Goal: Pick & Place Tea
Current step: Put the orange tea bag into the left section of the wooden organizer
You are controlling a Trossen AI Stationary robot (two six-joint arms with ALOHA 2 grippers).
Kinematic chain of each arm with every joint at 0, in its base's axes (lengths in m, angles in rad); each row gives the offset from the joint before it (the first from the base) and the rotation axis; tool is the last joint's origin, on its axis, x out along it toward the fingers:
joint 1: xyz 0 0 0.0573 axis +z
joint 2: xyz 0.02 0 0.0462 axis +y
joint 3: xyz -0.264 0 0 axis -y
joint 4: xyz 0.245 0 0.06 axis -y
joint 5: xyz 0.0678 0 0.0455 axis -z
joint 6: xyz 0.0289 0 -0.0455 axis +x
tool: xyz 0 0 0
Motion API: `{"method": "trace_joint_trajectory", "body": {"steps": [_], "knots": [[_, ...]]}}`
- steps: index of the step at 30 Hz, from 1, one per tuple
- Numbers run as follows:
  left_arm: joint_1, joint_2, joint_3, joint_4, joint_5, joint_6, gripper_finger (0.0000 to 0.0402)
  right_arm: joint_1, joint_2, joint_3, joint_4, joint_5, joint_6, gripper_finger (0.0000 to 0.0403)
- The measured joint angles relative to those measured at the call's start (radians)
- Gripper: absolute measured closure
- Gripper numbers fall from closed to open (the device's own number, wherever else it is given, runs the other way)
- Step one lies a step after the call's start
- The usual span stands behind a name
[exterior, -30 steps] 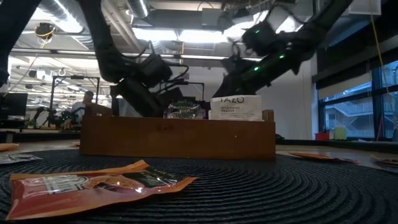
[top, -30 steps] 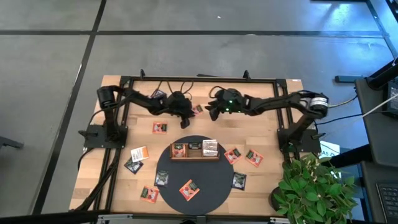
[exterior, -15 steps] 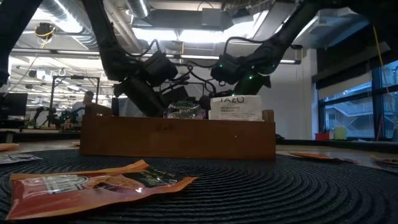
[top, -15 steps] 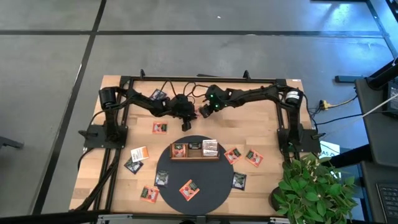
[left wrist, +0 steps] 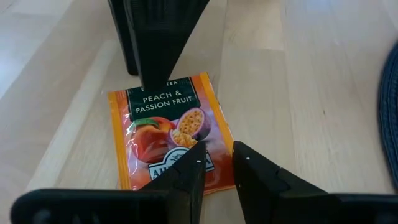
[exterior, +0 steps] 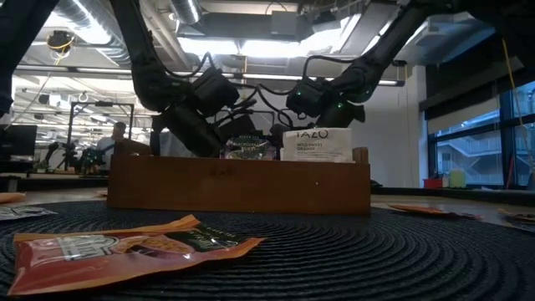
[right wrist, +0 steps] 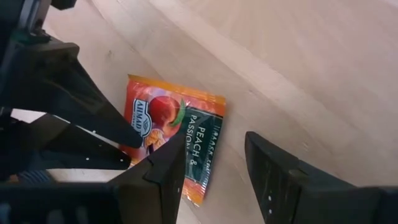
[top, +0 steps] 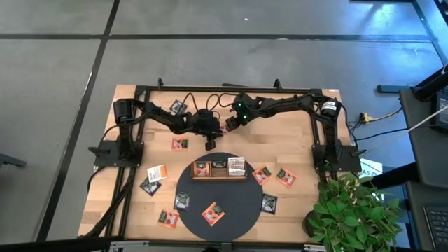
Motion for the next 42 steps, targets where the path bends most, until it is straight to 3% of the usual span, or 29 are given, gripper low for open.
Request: {"method": "trace_joint_trajectory", "body": {"steps": [14, 20, 28, 35, 42], "knots": [[0.0, 0.003, -0.002, 0.054, -0.01, -0.015, 0.0325, 0.018, 0.039, 0.0, 0.026, -0.076, 0.016, 0.0237], [0.0, 0.003, -0.002, 0.063, -0.073, -0.015, 0.0325, 0.019, 0.042, -0.003, 0.043, -0.123, 0.012, 0.0237], [0.0, 0.02, 0.0, 0.083, -0.085, -0.02, 0.0325, 0.022, 0.043, -0.005, 0.046, -0.09, -0.013, 0.0245], [0.001, 0.085, 0.004, 0.182, -0.059, -0.04, 0.0324, 0.023, 0.042, -0.005, 0.047, -0.057, 0.008, 0.0308], [0.001, 0.088, 0.004, 0.186, -0.06, -0.037, 0.0324, 0.021, 0.043, -0.005, 0.044, -0.046, -0.098, 0.0392]]}}
